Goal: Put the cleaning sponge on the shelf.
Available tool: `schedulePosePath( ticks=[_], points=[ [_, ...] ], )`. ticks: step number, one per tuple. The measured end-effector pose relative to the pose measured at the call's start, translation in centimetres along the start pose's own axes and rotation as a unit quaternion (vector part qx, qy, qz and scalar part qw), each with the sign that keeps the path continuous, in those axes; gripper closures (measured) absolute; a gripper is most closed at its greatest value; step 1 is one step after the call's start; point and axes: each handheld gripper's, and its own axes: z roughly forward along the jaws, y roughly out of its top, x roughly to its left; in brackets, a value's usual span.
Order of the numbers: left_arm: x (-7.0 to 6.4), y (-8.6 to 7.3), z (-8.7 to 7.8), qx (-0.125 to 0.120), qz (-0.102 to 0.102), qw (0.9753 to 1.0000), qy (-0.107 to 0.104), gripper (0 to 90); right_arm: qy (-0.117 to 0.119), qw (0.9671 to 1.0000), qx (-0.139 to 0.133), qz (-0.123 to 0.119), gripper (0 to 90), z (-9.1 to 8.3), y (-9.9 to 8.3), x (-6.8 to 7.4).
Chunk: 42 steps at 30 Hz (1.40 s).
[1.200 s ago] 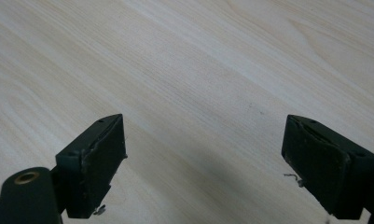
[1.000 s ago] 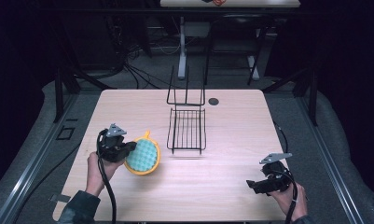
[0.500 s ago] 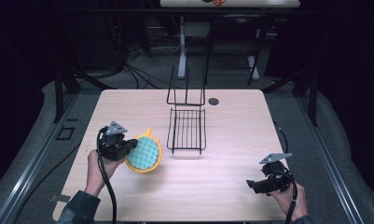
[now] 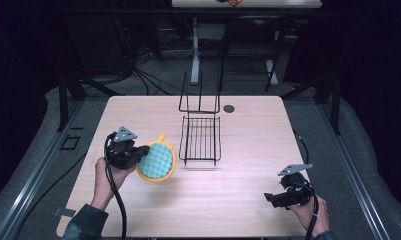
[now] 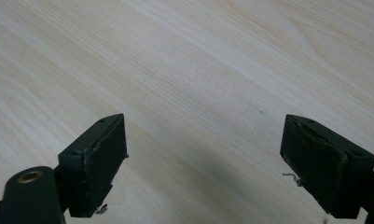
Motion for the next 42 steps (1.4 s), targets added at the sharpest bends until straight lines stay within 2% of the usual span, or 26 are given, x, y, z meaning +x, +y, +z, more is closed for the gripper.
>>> schedulePosePath(
  ticks=[18,42],
  points=[
    [-0.4,1.2,0.2,-0.012,0.004,0.9999,-0.009,87.9,0.0,1.0,0.002,0.001,14.2,0.0,0.0,-0.1],
    [-1.5,3.4,1.9,-0.023,0.016,0.9992,-0.027,87.9,-0.002,1.0,0.002,0.0,14.3,0.0,-0.1,-0.1]
  ],
)
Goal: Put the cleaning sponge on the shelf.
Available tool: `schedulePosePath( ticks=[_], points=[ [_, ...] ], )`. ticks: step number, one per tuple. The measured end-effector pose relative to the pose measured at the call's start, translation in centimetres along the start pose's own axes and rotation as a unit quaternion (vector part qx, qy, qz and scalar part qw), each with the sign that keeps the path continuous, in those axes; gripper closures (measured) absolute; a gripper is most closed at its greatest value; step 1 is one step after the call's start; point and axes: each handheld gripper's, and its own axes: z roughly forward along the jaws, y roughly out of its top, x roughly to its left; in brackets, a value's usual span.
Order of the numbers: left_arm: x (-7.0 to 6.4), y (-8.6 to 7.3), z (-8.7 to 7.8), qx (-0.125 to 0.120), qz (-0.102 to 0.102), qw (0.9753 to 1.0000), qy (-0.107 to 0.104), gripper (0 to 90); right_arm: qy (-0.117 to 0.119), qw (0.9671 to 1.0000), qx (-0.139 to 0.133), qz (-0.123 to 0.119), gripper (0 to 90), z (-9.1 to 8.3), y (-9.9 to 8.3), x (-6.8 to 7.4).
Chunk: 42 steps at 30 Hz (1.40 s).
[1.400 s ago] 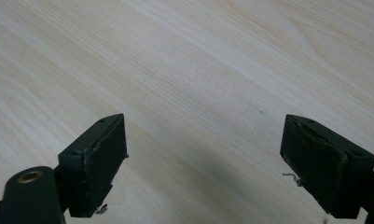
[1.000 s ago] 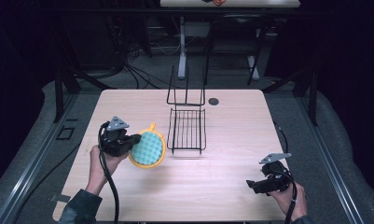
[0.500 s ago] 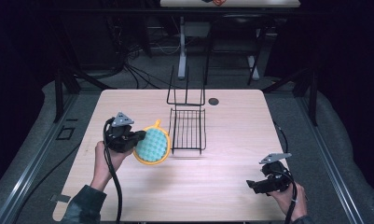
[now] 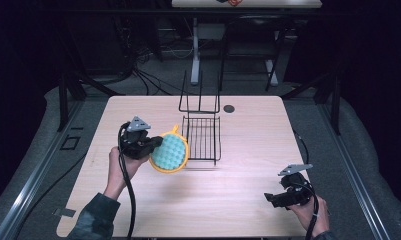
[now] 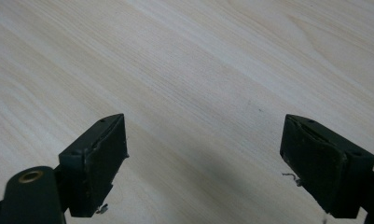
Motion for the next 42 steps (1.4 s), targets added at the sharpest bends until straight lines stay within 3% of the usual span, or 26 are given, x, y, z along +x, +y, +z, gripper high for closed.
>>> schedulePosePath(
  ticks=[27,42],
  points=[
    [-0.8,2.4,3.2,-0.015,0.0,0.9997,-0.022,88.0,0.003,1.0,-0.001,-0.003,15.2,0.0,0.1,0.2],
    [-0.7,3.0,4.6,-0.023,-0.001,0.9996,-0.017,88.0,0.003,1.0,0.001,0.0,15.1,0.0,0.0,0.1]
  ],
)
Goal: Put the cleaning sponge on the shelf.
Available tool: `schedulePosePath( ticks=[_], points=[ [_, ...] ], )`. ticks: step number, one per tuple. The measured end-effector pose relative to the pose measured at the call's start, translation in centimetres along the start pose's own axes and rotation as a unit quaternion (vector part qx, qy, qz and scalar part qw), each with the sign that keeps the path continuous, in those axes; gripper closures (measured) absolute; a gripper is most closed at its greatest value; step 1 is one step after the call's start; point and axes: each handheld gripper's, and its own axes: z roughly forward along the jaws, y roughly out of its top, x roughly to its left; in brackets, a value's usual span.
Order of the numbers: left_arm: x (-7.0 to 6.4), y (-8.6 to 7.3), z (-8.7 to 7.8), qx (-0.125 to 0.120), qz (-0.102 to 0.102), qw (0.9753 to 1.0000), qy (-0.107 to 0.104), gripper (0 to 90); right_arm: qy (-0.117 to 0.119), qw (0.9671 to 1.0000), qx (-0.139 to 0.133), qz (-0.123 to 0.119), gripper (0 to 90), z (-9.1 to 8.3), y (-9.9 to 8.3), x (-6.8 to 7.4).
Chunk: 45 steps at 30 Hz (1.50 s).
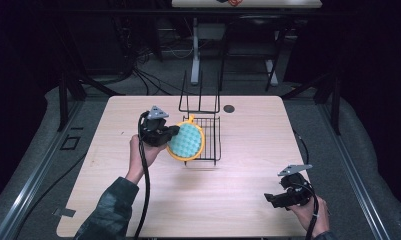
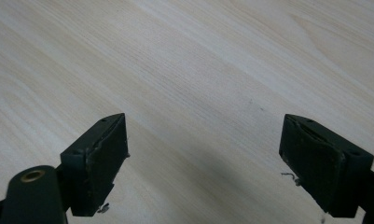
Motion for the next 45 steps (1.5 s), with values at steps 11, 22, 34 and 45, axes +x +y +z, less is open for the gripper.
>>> schedulePosePath(
  ticks=[11,22,34,45],
  points=[
    [0.3,-0.2,1.3,-0.003,-0.009,1.0,0.0,88.0,0.001,1.0,0.001,0.0,15.1,0.0,0.0,0.0],
    [0.0,0.0,2.5,-0.002,-0.01,0.9999,0.006,88.2,-0.002,1.0,0.0,0.001,15.3,0.0,-0.1,-0.1],
    [0.1,-0.2,3.6,0.0,-0.02,0.9998,0.008,88.2,-0.002,1.0,-0.002,0.002,15.4,0.0,-0.1,-0.1],
    [0.2,-0.4,4.7,-0.008,-0.036,0.9992,0.018,88.3,-0.002,1.0,-0.001,0.003,15.4,-0.1,-0.2,-0.1]
  ],
)
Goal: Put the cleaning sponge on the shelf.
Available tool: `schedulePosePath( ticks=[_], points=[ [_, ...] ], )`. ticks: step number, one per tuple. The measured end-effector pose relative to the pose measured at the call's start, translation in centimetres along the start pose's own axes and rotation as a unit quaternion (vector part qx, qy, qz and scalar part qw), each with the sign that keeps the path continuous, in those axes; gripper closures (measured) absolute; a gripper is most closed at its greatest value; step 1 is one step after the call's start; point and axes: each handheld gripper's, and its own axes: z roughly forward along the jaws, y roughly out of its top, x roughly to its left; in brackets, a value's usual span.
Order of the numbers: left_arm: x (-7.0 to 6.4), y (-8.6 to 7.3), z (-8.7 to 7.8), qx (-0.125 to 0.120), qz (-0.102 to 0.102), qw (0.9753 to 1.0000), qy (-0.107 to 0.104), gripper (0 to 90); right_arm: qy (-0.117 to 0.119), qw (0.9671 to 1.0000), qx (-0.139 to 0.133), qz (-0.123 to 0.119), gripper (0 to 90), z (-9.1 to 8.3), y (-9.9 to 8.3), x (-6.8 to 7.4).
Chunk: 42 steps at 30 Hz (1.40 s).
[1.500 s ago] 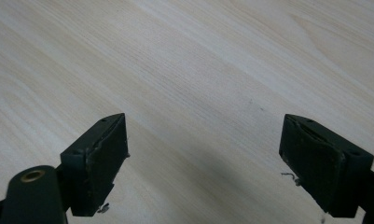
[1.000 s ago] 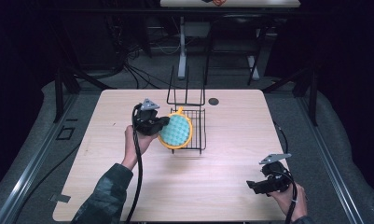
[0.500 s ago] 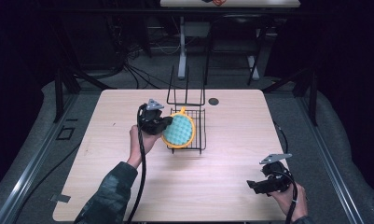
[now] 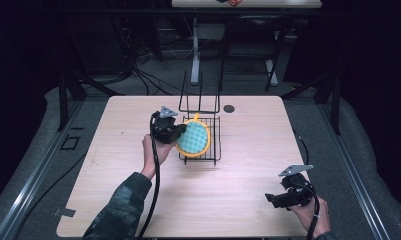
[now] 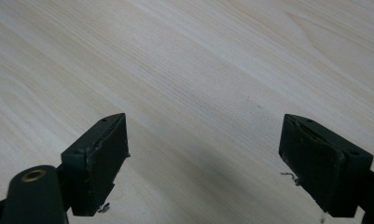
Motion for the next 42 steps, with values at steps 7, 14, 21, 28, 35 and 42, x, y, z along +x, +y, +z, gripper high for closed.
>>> schedulePosePath(
  ticks=[7,14,21,28,35,42],
  points=[
    [0.1,0.1,0.7,-0.002,-0.006,1.0,-0.001,88.2,-0.001,1.0,-0.003,0.004,15.3,-0.1,0.0,0.0],
    [-0.2,-0.2,1.9,0.004,-0.012,0.9999,0.0,88.2,0.0,1.0,-0.001,0.0,15.3,-0.1,-0.2,0.2],
    [-0.3,-0.5,2.8,-0.001,-0.026,0.9996,0.005,88.2,-0.003,1.0,0.0,0.002,15.3,-0.3,-0.5,0.1],
    [0.1,-0.7,3.5,-0.002,-0.042,0.9991,0.012,88.2,-0.008,0.9999,0.0,0.008,15.3,-0.5,-0.8,0.0],
    [0.4,-1.0,4.4,0.005,-0.053,0.9985,0.011,88.2,-0.008,0.9999,0.001,0.012,15.3,-0.6,-1.0,0.0],
    [0.8,-1.3,5.4,0.02,-0.065,0.9976,0.015,88.2,-0.012,0.9998,0.001,0.016,15.3,-0.8,-1.3,-0.1]
  ],
)
